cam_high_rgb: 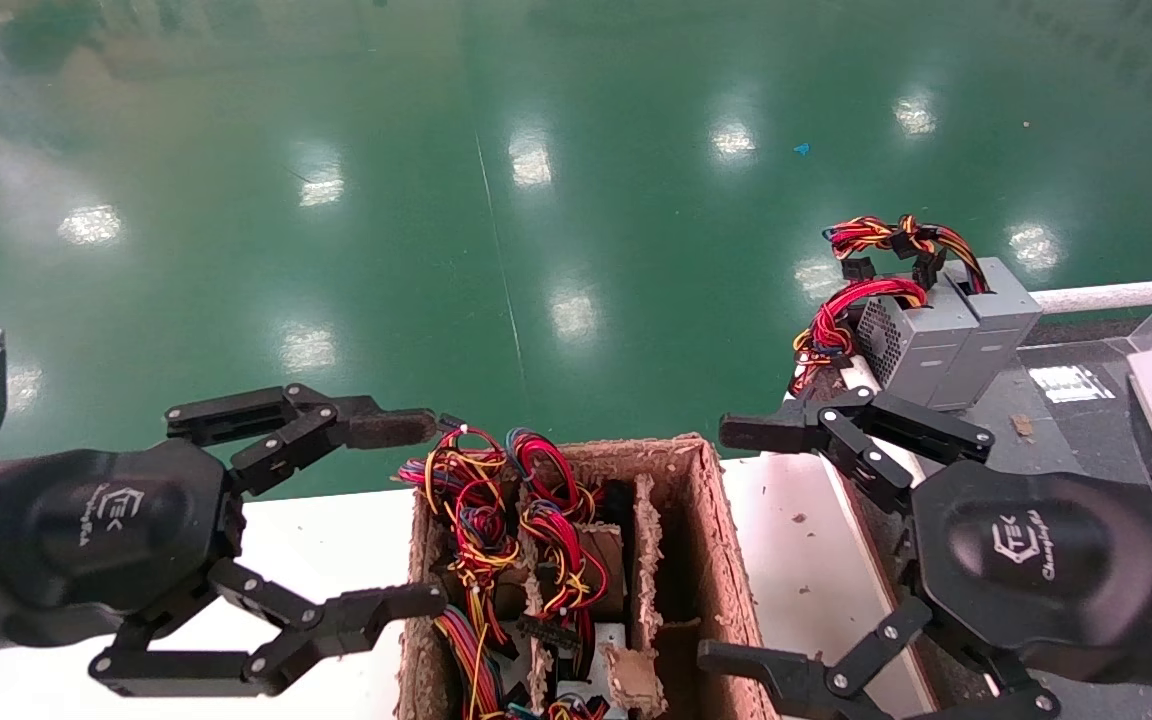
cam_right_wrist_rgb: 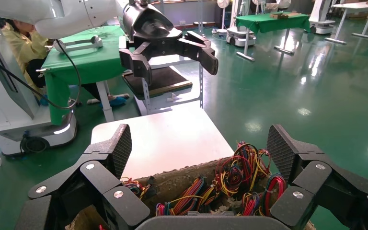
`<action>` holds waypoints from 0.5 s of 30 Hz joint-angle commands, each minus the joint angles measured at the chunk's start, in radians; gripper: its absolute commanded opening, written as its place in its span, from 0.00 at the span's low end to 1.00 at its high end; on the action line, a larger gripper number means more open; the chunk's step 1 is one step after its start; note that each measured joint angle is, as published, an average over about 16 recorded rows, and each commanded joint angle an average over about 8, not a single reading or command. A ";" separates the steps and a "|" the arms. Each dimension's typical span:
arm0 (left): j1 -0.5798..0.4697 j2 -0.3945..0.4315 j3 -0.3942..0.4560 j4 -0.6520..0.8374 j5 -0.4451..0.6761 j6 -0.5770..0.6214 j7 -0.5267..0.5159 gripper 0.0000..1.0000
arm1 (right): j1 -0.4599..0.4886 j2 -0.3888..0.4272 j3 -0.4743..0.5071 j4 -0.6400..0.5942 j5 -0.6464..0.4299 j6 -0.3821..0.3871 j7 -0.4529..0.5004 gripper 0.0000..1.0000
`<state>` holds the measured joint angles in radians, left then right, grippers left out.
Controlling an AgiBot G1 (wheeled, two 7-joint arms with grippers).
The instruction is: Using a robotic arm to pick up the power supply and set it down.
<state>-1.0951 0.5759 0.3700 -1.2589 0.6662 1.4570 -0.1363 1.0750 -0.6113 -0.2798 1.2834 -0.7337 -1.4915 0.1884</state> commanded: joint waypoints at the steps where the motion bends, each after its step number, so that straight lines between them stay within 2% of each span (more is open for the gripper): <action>1: 0.000 0.000 0.000 0.000 0.000 0.000 0.000 0.00 | 0.000 0.000 0.000 0.000 0.000 0.000 0.000 1.00; 15: 0.000 0.000 0.000 0.000 0.000 0.000 0.000 0.00 | 0.000 0.000 0.000 0.000 0.000 0.000 0.000 1.00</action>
<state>-1.0951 0.5759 0.3700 -1.2589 0.6662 1.4570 -0.1364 1.0750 -0.6113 -0.2798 1.2834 -0.7337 -1.4915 0.1884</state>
